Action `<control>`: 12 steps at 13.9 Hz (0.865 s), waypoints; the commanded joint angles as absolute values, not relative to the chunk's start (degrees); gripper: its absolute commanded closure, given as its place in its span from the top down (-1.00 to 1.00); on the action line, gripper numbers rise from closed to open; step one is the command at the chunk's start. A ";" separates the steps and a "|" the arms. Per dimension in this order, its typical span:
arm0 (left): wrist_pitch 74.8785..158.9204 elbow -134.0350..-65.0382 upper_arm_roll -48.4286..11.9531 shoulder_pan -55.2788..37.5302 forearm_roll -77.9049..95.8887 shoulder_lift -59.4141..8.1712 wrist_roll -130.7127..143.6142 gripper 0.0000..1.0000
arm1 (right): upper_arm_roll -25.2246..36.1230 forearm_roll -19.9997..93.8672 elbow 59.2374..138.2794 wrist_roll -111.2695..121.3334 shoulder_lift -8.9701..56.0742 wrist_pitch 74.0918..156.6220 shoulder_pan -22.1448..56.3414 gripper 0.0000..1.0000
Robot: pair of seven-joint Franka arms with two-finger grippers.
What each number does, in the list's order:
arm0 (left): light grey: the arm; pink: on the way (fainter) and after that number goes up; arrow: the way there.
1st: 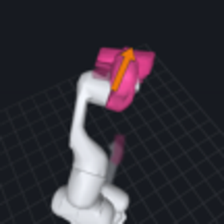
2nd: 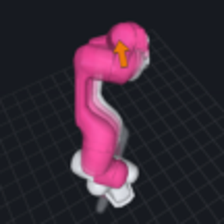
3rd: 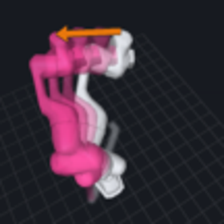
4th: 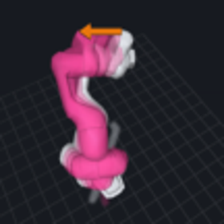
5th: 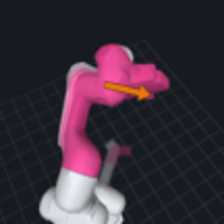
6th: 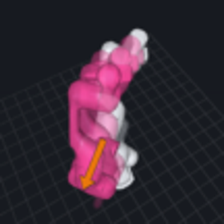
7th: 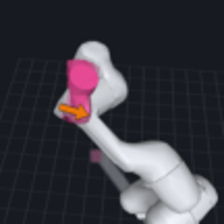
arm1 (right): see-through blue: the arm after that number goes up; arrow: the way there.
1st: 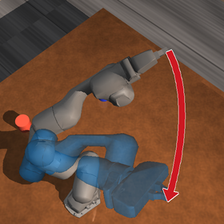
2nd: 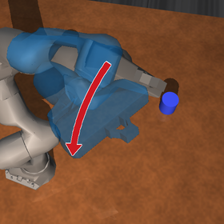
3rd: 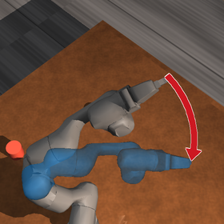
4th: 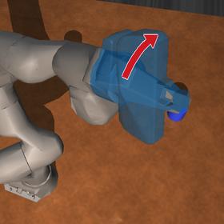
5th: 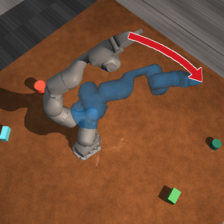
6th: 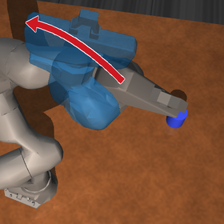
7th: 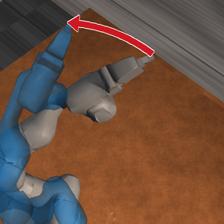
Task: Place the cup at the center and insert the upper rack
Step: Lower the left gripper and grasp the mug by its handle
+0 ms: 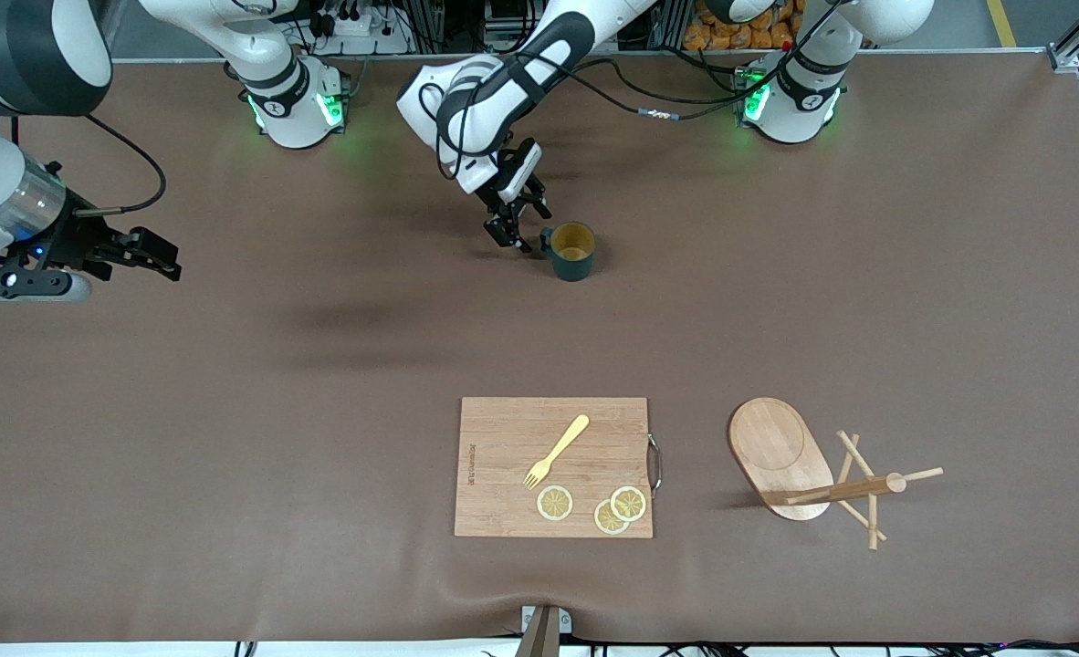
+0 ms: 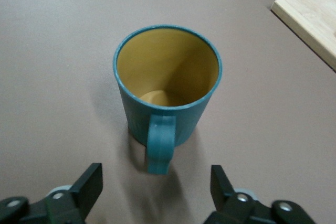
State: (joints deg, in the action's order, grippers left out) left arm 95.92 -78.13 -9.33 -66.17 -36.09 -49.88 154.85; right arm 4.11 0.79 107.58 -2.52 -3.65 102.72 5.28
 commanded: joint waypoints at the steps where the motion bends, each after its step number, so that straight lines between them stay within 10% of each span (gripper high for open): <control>1: 93.96 -75.50 -8.88 -67.23 -37.44 -52.46 154.78 0.56 | 3.16 0.18 109.25 -1.93 -5.54 103.27 4.13 1.00; 12: 89.82 -75.06 -7.82 -68.38 -37.44 -53.26 150.29 0.36 | 3.16 0.18 109.25 -1.93 -5.45 103.27 4.13 1.00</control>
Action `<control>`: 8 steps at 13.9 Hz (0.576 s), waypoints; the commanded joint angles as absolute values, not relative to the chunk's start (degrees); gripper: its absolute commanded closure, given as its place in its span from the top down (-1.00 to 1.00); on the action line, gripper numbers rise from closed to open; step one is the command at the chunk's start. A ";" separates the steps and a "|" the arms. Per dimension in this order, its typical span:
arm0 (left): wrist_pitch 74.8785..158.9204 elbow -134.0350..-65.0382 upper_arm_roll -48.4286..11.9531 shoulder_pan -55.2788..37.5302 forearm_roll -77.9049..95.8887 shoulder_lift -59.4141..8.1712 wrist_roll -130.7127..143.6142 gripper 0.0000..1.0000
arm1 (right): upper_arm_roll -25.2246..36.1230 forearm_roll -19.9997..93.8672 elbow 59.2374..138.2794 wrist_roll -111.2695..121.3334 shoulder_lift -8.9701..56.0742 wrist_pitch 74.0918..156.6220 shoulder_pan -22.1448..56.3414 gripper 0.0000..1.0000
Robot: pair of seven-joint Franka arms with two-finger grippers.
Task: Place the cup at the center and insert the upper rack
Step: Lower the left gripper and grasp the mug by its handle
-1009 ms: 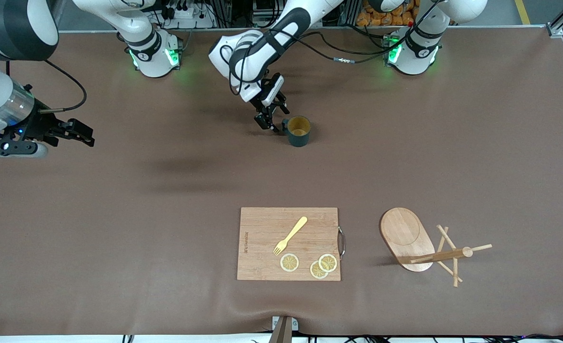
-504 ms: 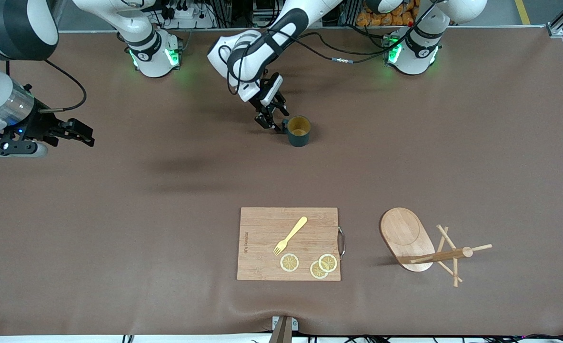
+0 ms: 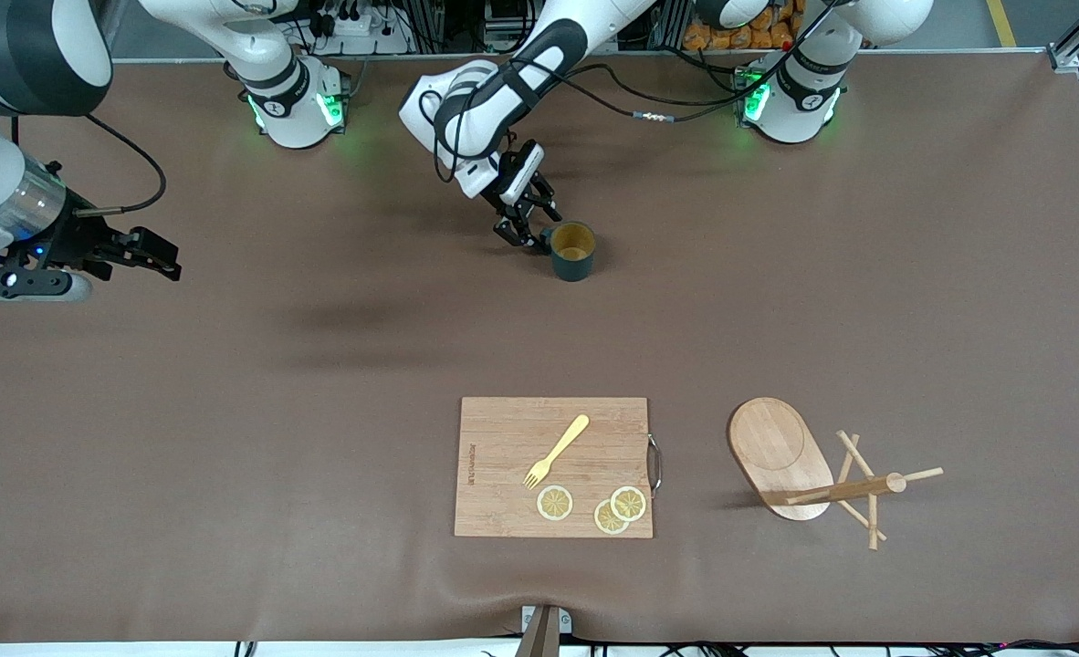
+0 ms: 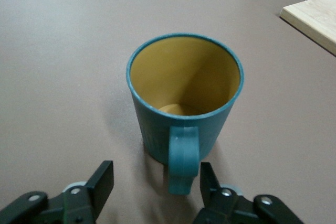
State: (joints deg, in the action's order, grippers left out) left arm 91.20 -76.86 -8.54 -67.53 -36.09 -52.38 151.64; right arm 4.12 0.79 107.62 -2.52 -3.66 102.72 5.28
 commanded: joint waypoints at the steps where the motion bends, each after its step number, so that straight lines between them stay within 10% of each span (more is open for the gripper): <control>1: 89.82 -75.06 -7.82 -68.47 -37.44 -53.26 150.29 0.30 | 3.16 0.18 109.25 -1.93 -5.45 103.27 4.13 1.00; 6: 90.17 -74.36 -7.82 -68.38 -37.44 -53.26 150.21 -0.37 | 3.16 0.18 109.25 -1.93 -5.45 103.27 4.13 1.00; 8: 90.26 -74.27 -7.82 -68.29 -37.44 -53.00 149.86 -0.98 | 3.25 0.18 109.25 -1.93 -5.36 103.36 4.13 1.00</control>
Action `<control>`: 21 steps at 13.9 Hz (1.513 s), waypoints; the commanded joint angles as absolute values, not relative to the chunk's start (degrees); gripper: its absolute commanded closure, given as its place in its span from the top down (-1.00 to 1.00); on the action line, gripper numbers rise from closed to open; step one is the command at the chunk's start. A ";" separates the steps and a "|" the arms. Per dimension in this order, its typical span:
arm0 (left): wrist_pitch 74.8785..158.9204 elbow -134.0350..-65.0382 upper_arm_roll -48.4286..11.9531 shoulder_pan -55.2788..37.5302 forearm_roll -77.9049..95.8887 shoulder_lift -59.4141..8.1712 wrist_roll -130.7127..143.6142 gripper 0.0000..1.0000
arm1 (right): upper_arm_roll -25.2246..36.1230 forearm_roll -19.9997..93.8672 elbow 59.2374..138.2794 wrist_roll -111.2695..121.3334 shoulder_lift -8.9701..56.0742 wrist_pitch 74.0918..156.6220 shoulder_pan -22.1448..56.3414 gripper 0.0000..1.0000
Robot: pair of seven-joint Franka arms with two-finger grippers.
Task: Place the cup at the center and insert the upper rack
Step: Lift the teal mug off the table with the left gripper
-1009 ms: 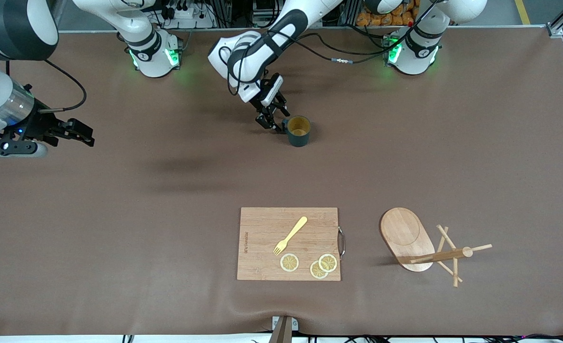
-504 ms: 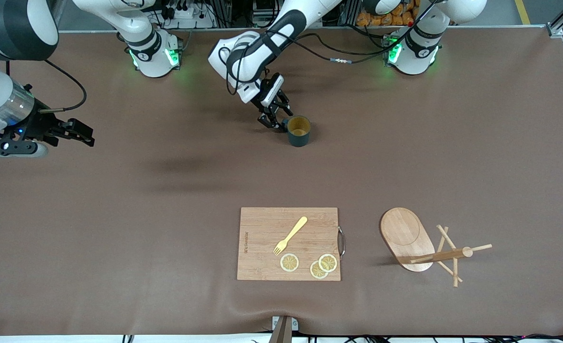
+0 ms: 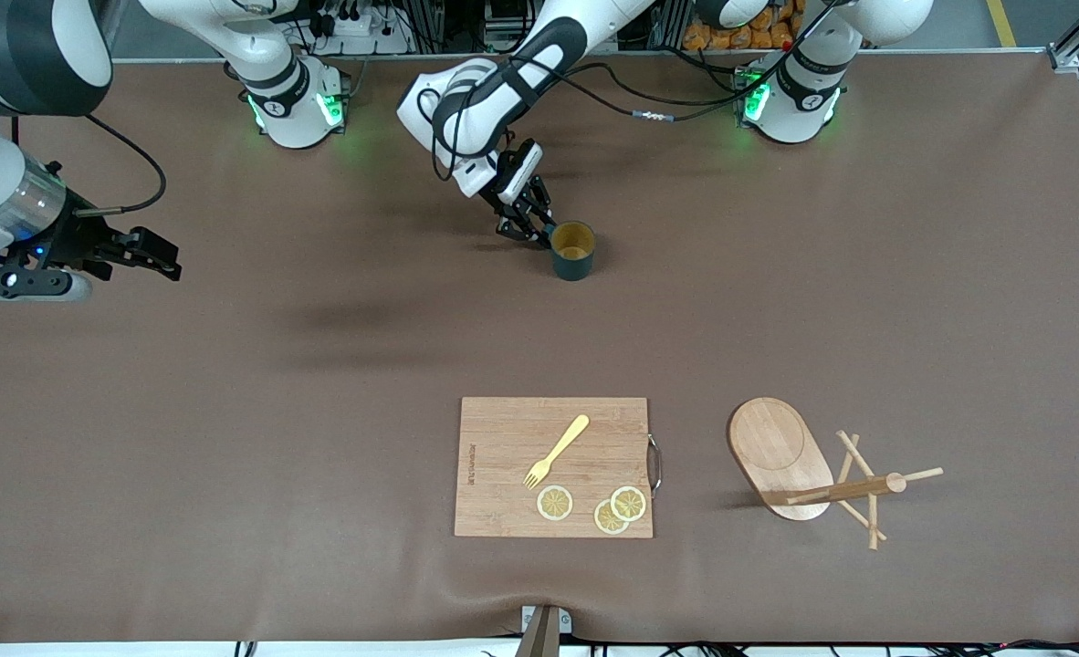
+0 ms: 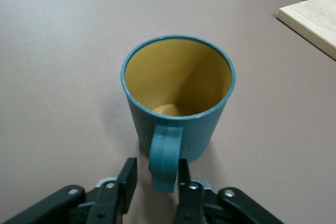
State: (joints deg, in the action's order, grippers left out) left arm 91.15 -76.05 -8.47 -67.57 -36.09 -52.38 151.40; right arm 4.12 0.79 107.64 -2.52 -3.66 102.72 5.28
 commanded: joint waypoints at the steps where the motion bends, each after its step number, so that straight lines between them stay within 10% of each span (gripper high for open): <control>1: 90.26 -74.27 -7.82 -68.29 -37.44 -52.74 148.72 -1.00 | 3.16 0.18 109.25 -1.93 -5.36 103.45 4.13 1.00; 21: 94.57 -71.89 -8.27 -40.53 -15.05 -26.82 109.53 -1.00 | 3.08 0.18 109.78 -2.11 -5.45 104.15 4.22 1.00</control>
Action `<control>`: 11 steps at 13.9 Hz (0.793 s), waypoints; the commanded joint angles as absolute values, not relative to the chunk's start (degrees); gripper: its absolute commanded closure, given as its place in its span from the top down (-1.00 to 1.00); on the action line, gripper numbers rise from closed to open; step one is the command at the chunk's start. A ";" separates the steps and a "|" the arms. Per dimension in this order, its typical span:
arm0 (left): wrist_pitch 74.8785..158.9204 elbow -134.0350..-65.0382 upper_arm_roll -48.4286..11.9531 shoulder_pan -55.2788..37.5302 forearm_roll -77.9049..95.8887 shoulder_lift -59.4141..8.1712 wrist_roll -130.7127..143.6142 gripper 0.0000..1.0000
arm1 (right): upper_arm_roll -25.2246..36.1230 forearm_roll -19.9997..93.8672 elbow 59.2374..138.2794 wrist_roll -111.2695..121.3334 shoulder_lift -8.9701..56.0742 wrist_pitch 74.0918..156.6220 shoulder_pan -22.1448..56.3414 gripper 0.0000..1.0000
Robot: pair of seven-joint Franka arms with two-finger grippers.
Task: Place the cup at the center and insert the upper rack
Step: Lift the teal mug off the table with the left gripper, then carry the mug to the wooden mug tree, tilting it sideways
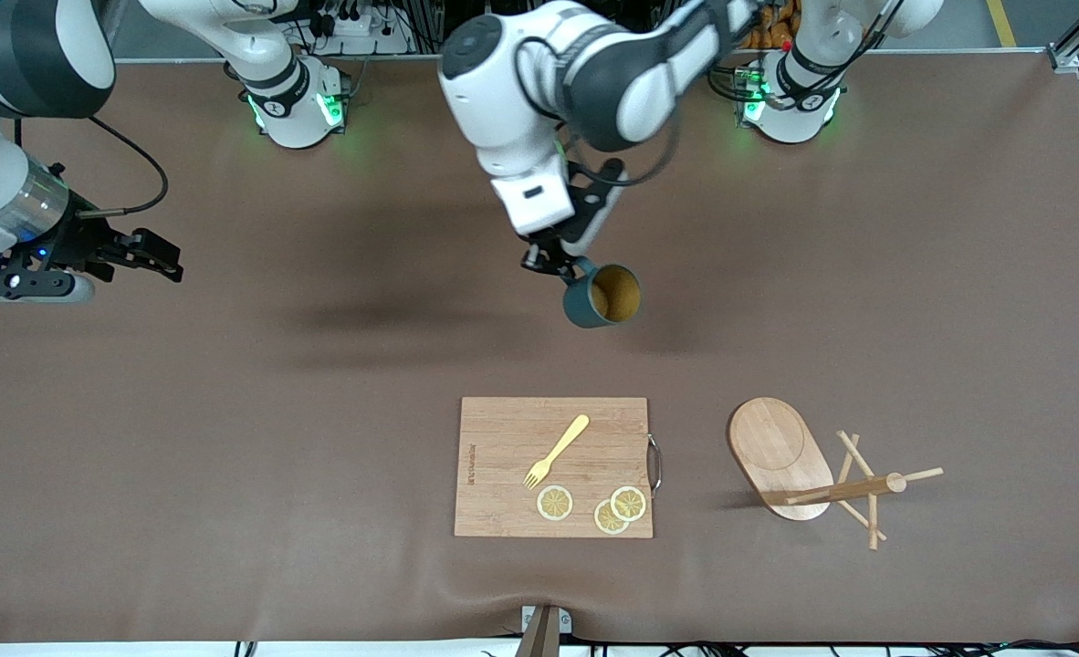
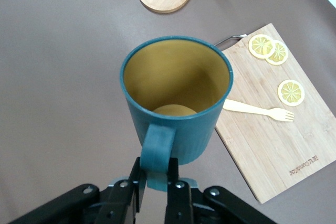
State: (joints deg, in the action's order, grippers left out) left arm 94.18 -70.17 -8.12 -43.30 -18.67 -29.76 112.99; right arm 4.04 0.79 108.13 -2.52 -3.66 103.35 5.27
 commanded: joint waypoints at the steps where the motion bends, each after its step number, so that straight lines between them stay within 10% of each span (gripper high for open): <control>1: 94.40 -71.89 -8.26 -38.52 -12.85 -26.02 106.38 -1.00 | 3.08 0.26 109.78 -2.11 -5.45 104.15 4.22 1.00; 11: 94.31 -71.89 -8.35 -12.33 13.50 -21.10 81.14 -1.00 | 3.08 0.35 109.69 -2.29 -5.80 104.15 4.22 1.00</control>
